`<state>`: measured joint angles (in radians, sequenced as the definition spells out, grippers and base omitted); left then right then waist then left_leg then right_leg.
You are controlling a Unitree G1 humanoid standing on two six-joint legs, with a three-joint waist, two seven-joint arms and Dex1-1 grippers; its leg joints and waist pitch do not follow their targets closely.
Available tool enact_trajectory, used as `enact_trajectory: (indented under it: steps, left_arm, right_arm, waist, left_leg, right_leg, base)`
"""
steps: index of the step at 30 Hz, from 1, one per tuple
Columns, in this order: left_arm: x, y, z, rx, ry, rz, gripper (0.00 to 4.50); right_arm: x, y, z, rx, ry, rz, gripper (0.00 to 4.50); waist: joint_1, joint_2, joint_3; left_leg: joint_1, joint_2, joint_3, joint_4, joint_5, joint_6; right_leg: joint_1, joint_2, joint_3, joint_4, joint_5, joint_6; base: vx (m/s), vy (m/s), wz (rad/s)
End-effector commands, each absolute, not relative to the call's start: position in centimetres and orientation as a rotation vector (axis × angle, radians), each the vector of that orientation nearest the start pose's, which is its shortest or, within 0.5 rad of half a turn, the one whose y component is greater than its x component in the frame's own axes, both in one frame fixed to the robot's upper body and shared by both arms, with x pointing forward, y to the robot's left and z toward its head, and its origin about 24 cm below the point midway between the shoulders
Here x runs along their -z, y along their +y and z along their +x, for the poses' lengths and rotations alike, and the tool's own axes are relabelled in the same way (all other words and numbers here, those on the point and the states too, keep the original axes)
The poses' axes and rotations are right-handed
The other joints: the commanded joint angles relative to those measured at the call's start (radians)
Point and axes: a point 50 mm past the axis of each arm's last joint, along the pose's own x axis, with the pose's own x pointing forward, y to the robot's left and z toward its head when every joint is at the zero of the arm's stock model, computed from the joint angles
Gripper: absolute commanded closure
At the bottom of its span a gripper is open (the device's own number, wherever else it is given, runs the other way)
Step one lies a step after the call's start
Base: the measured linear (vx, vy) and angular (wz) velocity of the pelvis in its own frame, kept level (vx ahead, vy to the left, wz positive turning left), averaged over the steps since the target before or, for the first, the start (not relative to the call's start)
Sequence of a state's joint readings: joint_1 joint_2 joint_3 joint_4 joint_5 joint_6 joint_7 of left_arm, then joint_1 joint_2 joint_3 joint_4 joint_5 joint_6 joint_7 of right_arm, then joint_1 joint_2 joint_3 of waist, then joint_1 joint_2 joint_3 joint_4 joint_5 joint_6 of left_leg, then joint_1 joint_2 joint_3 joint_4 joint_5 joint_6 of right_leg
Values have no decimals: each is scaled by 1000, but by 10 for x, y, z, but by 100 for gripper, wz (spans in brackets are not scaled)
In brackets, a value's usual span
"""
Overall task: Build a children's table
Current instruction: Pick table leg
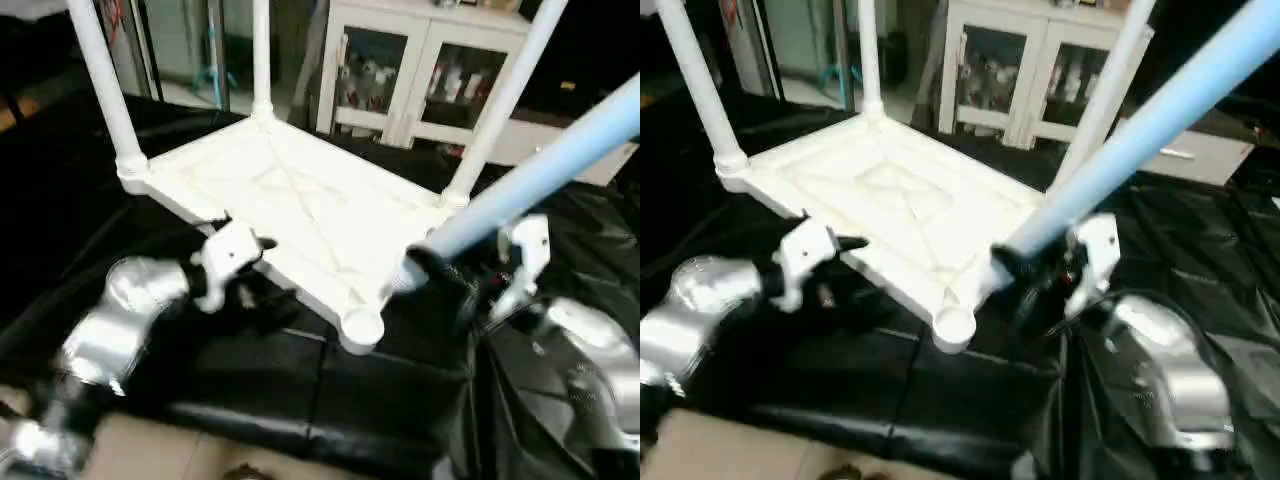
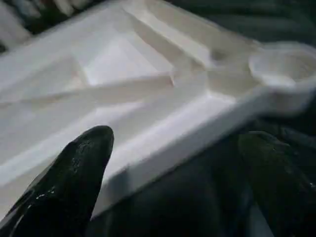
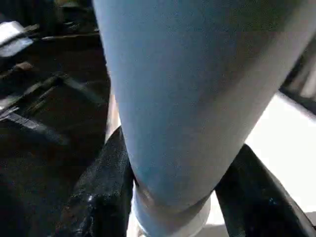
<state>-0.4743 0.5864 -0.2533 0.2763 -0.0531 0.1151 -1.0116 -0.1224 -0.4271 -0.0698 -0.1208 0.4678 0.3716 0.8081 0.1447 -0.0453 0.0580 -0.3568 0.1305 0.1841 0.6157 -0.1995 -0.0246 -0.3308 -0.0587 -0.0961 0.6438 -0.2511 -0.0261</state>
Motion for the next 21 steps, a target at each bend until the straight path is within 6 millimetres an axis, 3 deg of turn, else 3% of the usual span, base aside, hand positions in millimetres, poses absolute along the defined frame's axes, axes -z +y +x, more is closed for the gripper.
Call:
enact_trajectory:
  steps: [1,3,4,8,11,13,14,15,17,21]
  left_arm:
    - [-87,169,310,1200,335,614,2]
    - [-89,165,314,1254,344,638,2]
    - [-89,162,316,1266,343,641,2]
    - [-86,148,328,1265,304,658,2]
    - [-81,141,332,1253,281,680,2]
    - [-77,137,334,1254,283,687,2]
    - [-77,137,334,1254,283,687,2]
    - [-73,137,334,1299,336,722,2]
    - [-69,138,333,1334,383,773,2]
    - [-67,137,338,1345,399,827,29]
  right_arm:
    - [-99,-184,253,-905,93,62,264]
    - [-101,-186,250,-930,94,32,264]
    - [-103,-187,250,-933,92,37,264]
    - [-106,-190,252,-930,102,-1,264]
    - [-107,-192,255,-903,91,-31,264]
    - [-109,-193,256,-887,81,-33,264]
    - [-109,-193,256,-887,81,-33,264]
    - [-110,-192,254,-898,84,-26,264]
    - [-110,-192,253,-910,88,-24,264]
    - [-112,-193,253,-913,89,-32,264]
  waist:
    - [0,16,-47]
    - [-1,21,-52]
    - [2,19,-54]
    - [4,12,-56]
    - [8,6,-64]
    - [6,2,-70]
    - [5,4,-67]
    - [2,-3,-66]
    - [6,2,-62]
    - [6,9,-59]
  left_leg:
    - [21,130,-75,-112,-347,-62]
    - [19,133,-74,-113,-326,-70]
    - [23,135,-70,-111,-313,-69]
    - [17,134,-64,-102,-252,-45]
    - [13,134,-59,-93,-176,-14]
    - [8,131,-56,-86,-98,24]
    - [6,131,-56,-87,-105,36]
    - [7,133,-55,-88,-123,40]
    - [12,130,-52,-87,-142,41]
    - [16,139,-57,-96,-205,-4]
  right_leg:
    - [5,-156,87,-105,-272,-139]
    - [4,-154,84,-95,-214,-152]
    - [2,-156,85,-93,-181,-155]
    - [7,-163,86,-91,-130,-181]
    - [11,-162,85,-84,-45,-186]
    - [9,-154,80,-67,86,-199]
    - [8,-154,79,-68,87,-203]
    - [9,-157,79,-72,61,-205]
    - [4,-156,81,-83,4,-194]
    - [3,-160,84,-87,-71,-186]
  base:
    - [0,0,0]
    - [0,0,0]
    - [0,0,0]
    - [0,0,0]
    - [0,0,0]
    - [0,0,0]
    - [0,0,0]
    - [0,0,0]
    - [0,0,0]
    - [0,0,0]
